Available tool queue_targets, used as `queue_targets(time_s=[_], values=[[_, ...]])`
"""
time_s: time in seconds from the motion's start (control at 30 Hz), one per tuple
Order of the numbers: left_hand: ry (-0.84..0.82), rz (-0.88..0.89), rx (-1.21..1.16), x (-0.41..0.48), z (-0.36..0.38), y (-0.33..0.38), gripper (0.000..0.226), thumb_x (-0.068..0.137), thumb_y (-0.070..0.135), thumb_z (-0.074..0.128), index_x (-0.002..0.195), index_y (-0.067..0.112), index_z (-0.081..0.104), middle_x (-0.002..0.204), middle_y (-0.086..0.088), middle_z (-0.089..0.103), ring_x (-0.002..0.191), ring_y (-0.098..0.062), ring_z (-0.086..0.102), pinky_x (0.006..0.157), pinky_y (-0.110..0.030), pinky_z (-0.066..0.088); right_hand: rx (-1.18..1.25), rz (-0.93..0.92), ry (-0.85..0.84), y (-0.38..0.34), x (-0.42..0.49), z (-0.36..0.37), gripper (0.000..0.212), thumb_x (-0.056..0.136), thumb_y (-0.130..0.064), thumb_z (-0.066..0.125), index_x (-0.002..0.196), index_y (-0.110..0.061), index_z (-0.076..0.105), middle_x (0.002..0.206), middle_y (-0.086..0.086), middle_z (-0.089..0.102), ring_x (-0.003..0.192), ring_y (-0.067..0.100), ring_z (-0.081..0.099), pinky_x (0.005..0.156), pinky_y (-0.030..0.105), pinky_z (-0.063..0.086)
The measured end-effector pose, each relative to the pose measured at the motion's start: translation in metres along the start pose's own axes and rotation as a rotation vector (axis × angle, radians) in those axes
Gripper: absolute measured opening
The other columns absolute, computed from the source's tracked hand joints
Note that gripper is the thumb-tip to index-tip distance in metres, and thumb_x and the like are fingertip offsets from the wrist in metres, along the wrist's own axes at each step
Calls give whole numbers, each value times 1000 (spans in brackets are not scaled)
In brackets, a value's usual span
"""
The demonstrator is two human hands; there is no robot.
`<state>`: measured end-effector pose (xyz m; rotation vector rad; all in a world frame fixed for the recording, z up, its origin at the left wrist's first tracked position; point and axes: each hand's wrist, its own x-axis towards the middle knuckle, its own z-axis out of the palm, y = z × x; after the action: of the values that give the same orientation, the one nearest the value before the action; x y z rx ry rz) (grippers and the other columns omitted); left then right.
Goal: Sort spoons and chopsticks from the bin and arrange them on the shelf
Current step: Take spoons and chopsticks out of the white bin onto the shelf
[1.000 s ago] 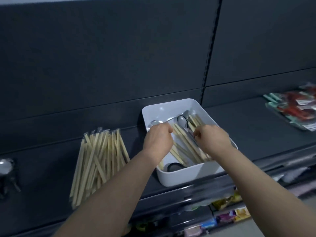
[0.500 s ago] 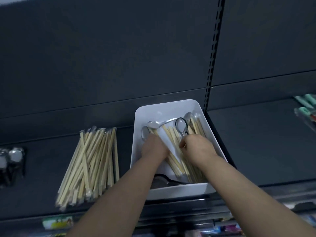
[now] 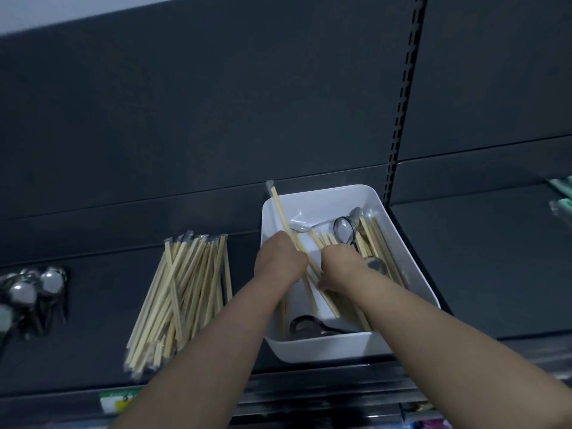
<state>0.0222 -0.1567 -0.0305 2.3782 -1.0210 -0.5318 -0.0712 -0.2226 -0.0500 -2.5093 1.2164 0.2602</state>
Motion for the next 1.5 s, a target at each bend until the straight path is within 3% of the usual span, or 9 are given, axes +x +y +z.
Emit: queue_targets(time_s=[0.13, 0.27, 0.47, 0.6, 0.73, 0.87, 1.07, 1.33, 1.5], values=[[-53, 30, 82, 1, 3, -2, 7, 79, 12, 51, 85, 10, 52, 100, -11, 62, 85, -31, 67, 71, -36, 56, 122, 75, -32, 9, -6, -4, 18, 79, -18, 68, 74, -10, 54, 71, 3, 49, 87, 24, 60, 67, 25, 43], [-113, -47, 67, 6, 11, 3, 19, 83, 6, 48, 101, 5, 53, 115, -15, 61, 78, -30, 71, 73, -40, 60, 328, 165, 151, 30, -19, -22, 18, 74, -22, 69, 86, -9, 67, 78, 5, 65, 76, 23, 61, 60, 23, 44], [-117, -41, 232, 10, 37, 12, 24, 89, 8, 55, 113, 5, 54, 142, -10, 43, 119, -26, 54, 74, -29, 46, 386, 129, 341, 45, -33, -16, 17, 77, -16, 61, 93, -10, 65, 87, 5, 69, 85, 23, 63, 66, 28, 48], [-119, -154, 91, 14, 49, 15, 47, 77, 14, 66, 120, 2, 48, 117, -10, 56, 103, -25, 62, 77, -29, 53, 413, 111, 336, 53, -37, -5, 12, 79, -16, 62, 91, -19, 61, 86, -1, 68, 88, 20, 61, 67, 25, 44], [22, -151, -244, 20, 38, 20, 16, 68, 8, 65, 77, 9, 51, 88, -12, 61, 82, -29, 65, 72, -37, 59, 426, 81, 424, 50, -35, -16, 9, 78, -13, 58, 84, -20, 57, 81, 0, 67, 85, 23, 61, 63, 24, 38], [91, -66, -515, 16, -3, 21, 16, 78, 4, 69, 67, 6, 58, 65, -4, 56, 53, -17, 59, 61, -37, 61, 502, 22, 447, 19, -27, -31, 17, 80, -16, 60, 96, -19, 65, 79, -3, 68, 87, 22, 64, 69, 27, 47], [254, -142, -744, 13, -75, -40, 18, 89, 4, 56, 73, 8, 62, 70, -11, 61, 63, -24, 62, 64, -39, 61, 633, -131, 380, -69, -17, -33, 41, 81, -14, 58, 122, -17, 61, 72, -5, 70, 75, 16, 66, 74, 27, 52], [181, -223, -173, 3, -111, -158, 11, 86, 16, 55, 84, 9, 64, 85, -11, 67, 74, -27, 65, 61, -31, 51, 373, -186, 200, -161, -8, 8, 16, 81, -11, 51, 89, -8, 65, 81, 5, 64, 79, 27, 60, 66, 27, 44], [152, -182, 101, -2, -115, -183, 20, 89, 35, 57, 97, 17, 62, 94, 0, 65, 82, -20, 62, 63, -27, 46, 215, -118, 81, -182, 4, 43, 23, 84, -11, 53, 102, -12, 66, 101, 8, 64, 95, 28, 63, 68, 27, 47]])
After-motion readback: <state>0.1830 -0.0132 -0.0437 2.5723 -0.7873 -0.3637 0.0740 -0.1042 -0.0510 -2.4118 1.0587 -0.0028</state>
